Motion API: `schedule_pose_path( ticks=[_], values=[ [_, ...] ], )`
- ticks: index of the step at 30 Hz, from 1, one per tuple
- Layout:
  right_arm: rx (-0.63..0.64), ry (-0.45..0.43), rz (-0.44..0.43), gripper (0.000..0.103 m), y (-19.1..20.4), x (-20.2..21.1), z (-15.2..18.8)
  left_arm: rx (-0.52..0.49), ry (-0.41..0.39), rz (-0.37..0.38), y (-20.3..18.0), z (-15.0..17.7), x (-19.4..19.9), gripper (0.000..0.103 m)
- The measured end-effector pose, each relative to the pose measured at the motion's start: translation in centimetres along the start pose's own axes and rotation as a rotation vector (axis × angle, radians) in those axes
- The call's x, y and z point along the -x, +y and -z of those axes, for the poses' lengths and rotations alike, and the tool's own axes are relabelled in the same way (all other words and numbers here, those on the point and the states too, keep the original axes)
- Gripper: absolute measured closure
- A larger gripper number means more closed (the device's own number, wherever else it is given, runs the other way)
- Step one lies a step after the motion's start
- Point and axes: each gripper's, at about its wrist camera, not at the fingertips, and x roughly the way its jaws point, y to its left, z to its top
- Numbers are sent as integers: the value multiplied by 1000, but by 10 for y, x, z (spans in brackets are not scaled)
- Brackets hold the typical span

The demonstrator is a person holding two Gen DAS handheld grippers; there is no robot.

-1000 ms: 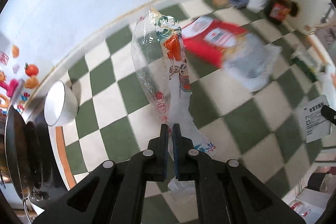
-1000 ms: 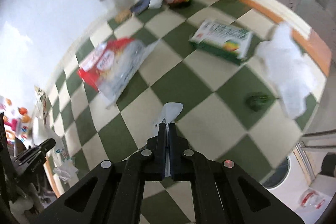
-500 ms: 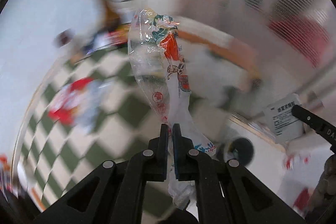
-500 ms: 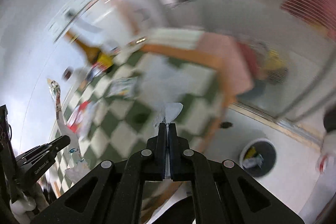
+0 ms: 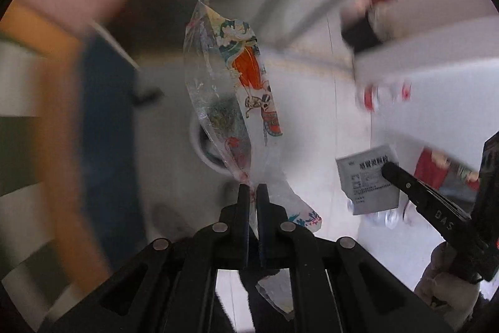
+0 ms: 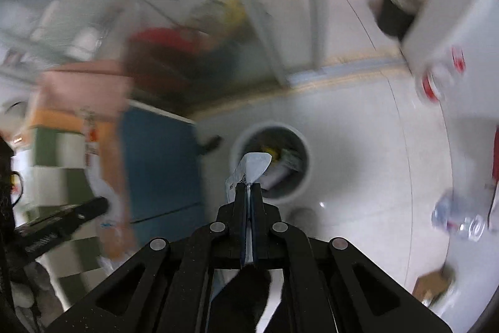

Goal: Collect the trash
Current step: 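Carry the wrapper and sachet to the bin and open both tools over it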

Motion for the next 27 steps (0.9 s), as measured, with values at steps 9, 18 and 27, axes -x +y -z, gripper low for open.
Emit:
schedule_pose_path(
  ticks=[9, 18, 27],
  values=[
    [-105, 131, 0, 101, -98, -232, -13, -14, 235, 26, 22, -72, -264, 101],
    [-55, 171, -11, 101, -104, -339, -24, -111, 289, -78, 43, -89, -348, 66],
    [-15, 167, 17, 83, -90, -346, -25, -55, 119, -170, 61, -86, -309, 7]
  ],
)
